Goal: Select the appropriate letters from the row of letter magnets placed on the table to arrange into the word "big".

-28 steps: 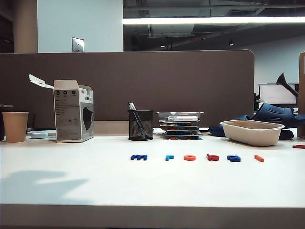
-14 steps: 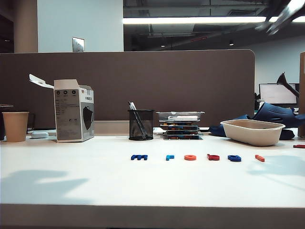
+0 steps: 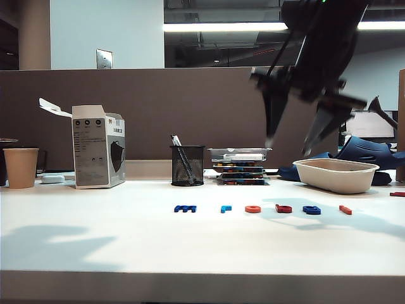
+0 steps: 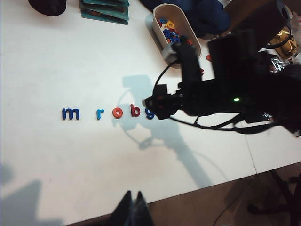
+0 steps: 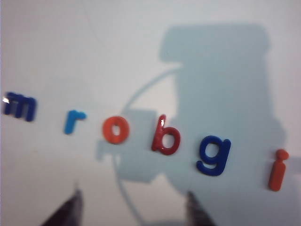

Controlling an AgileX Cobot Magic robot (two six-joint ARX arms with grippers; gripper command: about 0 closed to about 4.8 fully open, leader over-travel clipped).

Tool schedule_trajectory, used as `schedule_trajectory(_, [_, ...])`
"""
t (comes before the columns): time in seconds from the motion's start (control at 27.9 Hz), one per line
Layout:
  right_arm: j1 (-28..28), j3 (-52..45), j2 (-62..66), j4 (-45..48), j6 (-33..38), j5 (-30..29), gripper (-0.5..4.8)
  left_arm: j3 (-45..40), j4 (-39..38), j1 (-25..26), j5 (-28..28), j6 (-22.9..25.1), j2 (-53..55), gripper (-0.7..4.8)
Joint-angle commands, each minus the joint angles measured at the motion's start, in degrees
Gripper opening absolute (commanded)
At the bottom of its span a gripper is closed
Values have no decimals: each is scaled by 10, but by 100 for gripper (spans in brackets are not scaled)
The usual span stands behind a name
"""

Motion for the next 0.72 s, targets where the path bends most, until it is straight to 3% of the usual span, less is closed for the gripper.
schedule_trajectory(0.04, [7, 5, 26, 7, 0, 9, 273, 1, 4, 0, -2, -2, -1, -5])
schedule_trajectory(0.72, [9, 5, 108, 55, 11, 12, 272, 1, 4, 0, -2, -2, -2, -5])
